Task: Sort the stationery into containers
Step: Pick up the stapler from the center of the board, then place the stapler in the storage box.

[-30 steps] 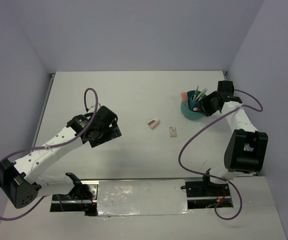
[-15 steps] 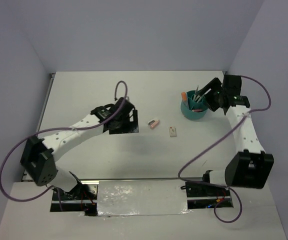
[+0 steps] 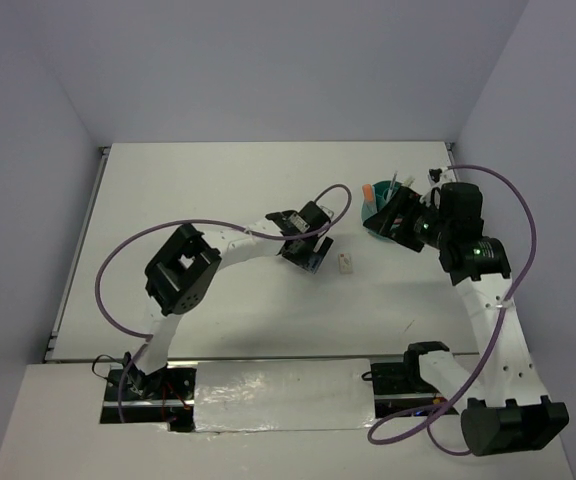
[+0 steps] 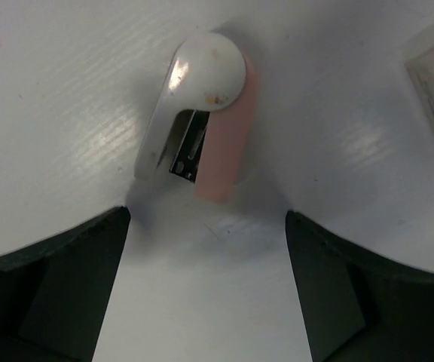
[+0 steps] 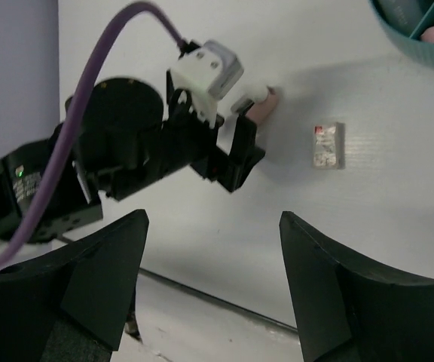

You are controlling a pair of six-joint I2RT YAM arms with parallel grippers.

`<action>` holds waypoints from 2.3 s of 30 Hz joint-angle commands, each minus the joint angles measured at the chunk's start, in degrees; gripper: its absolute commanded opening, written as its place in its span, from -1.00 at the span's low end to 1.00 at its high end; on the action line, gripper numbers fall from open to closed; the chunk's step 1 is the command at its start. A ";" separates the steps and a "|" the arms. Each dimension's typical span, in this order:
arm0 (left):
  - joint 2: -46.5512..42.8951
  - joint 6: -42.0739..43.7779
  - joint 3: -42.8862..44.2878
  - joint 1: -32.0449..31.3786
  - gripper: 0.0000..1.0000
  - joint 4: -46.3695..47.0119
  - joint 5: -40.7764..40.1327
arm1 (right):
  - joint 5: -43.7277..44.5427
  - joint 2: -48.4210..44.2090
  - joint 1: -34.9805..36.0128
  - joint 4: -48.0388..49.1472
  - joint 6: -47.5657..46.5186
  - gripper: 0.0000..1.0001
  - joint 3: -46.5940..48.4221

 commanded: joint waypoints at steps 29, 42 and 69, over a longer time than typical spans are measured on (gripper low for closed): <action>-26.95 0.53 -21.81 -3.28 -1.00 21.41 4.40 | -4.15 5.53 6.24 0.01 -0.34 0.60 3.58; -42.53 -4.75 -24.47 -8.57 -1.00 28.02 10.30 | -9.85 14.95 16.35 3.43 6.77 0.59 9.75; -41.39 -16.77 -15.15 -7.34 0.99 -1.65 -21.67 | 17.17 20.47 11.00 -4.03 12.49 -1.00 23.43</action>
